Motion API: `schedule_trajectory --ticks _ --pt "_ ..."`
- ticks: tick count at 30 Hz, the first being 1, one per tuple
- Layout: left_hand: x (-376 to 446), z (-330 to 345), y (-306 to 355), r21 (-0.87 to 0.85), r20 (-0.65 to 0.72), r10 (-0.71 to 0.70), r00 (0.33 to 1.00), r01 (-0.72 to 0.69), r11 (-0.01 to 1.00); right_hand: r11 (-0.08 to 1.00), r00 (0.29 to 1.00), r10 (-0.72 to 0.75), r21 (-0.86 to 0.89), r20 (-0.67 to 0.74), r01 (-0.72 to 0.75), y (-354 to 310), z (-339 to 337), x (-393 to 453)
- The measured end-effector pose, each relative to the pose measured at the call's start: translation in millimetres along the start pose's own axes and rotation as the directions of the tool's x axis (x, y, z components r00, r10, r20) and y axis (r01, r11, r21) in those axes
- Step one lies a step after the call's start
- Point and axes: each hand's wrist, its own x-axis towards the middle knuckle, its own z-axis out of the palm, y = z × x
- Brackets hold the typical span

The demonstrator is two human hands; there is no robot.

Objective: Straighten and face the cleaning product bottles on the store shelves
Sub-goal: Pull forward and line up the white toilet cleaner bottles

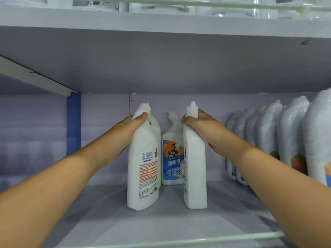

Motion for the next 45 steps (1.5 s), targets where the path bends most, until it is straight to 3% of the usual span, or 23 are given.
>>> schedule_trajectory --ticks 3,5,8,12,16,18,20,25,30,37,42,45 --pt "1.7 0.2 2.7 -0.140 0.064 -0.007 0.998 0.016 0.990 0.999 1.000 0.006 0.035 0.020 -0.006 2.8 2.8 -1.0" --pt "3.0 -5.4 -0.5 -0.105 0.060 0.003 0.998 0.003 0.994 0.999 0.999 -0.033 -0.031 -0.014 0.032 0.6 3.2 -5.6" --pt "8.6 -19.3 2.7 0.110 0.065 0.027 0.998 -0.034 0.993 0.986 0.996 -0.079 -0.154 -0.052 0.070 -2.2 2.6 -14.2" --pt "-2.0 -39.6 5.1 0.327 0.201 0.040 0.979 -0.106 0.939 0.957 0.993 -0.110 -0.275 -0.039 0.095 -4.4 -0.8 -20.9" --pt "-7.5 -46.4 12.1 0.443 0.349 -0.065 0.935 -0.103 0.891 0.984 0.976 0.062 -0.174 0.210 -0.026 -0.9 -19.0 -27.2" --pt "-7.8 -49.0 13.3 0.461 0.345 -0.082 0.935 -0.092 0.883 0.987 0.920 0.137 -0.124 0.368 -0.098 3.7 -31.1 -28.0" --pt "-8.1 -46.7 12.6 0.471 0.318 -0.052 0.947 -0.110 0.875 0.984 0.895 0.163 -0.129 0.416 -0.120 7.3 -35.9 -26.8" --pt "-4.5 -34.3 5.4 0.514 0.199 0.036 0.979 -0.135 0.847 0.984 0.953 0.145 -0.144 0.267 -0.110 19.8 -23.5 -16.5" --pt "-6.4 -30.9 2.4 0.611 0.250 0.011 0.968 -0.166 0.774 0.985 0.982 0.130 -0.134 0.137 -0.112 27.2 -11.4 -10.8" --pt "-2.0 -23.8 -3.6 0.705 0.193 0.048 0.980 -0.172 0.688 0.983 0.987 0.130 -0.142 0.095 -0.116 40.0 0.8 2.4" --pt "-3.2 -18.3 -6.8 0.768 0.127 0.042 0.991 -0.125 0.628 0.943 0.974 0.178 -0.308 0.143 -0.127 41.4 3.3 1.8" --pt "-3.8 -17.3 -7.7 0.746 0.109 -0.001 0.994 -0.081 0.661 0.939 0.977 0.185 -0.312 0.105 -0.144 45.2 6.2 1.8"
